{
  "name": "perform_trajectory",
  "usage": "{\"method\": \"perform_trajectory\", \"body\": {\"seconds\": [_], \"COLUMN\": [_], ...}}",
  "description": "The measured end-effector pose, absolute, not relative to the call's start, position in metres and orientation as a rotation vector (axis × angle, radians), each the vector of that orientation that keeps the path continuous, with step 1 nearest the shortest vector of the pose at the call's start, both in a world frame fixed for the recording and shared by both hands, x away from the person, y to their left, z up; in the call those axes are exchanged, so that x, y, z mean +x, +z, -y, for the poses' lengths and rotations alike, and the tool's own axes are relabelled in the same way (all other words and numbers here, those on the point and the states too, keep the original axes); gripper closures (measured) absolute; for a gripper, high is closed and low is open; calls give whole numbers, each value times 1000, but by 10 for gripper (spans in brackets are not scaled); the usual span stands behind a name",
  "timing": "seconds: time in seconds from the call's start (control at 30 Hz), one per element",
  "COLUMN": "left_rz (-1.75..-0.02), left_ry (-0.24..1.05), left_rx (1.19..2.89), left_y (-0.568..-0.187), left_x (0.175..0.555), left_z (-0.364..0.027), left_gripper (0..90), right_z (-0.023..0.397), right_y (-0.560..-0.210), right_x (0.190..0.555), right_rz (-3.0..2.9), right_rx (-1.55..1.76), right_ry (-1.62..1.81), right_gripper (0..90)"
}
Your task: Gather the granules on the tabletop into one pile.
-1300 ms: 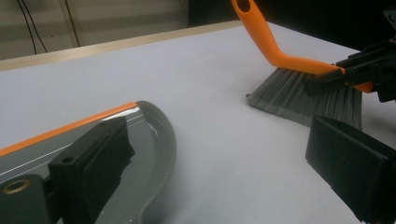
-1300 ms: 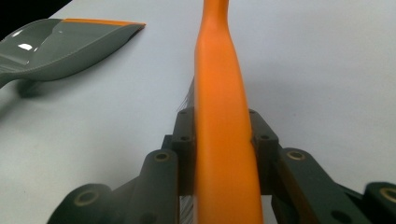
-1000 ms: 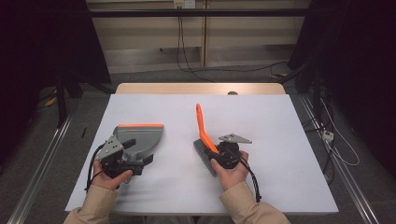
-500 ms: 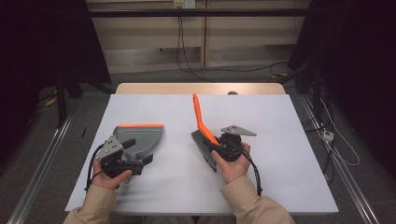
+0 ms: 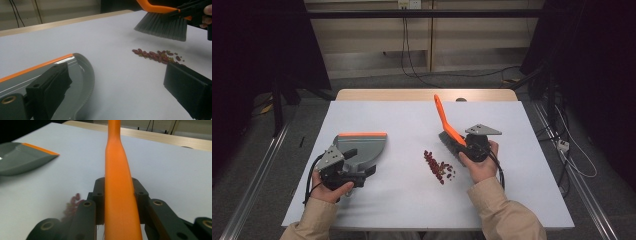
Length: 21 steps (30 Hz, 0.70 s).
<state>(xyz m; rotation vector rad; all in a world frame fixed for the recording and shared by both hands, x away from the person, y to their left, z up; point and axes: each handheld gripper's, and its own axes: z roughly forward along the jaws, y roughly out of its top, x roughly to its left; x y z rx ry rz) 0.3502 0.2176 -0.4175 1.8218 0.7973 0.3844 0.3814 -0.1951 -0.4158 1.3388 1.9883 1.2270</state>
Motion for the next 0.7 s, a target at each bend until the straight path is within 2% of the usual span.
{"method": "perform_trajectory", "body": {"seconds": [0.33, 0.6, 0.7], "left_rz": [-801, -796, -796], "left_ry": [377, 375, 372], "left_rx": [1820, 1819, 1820], "left_y": [-418, -418, -418], "left_x": [350, 350, 350], "left_z": [-218, -217, -218], "left_gripper": [65, 65, 65], "right_z": [197, 200, 202], "right_y": [-437, -435, -432], "right_x": [393, 390, 389], "right_rz": [-2063, -2094, -2111], "right_rx": [1335, 1332, 1328], "right_ry": [1155, 1148, 1139], "right_gripper": [710, 702, 667]}}
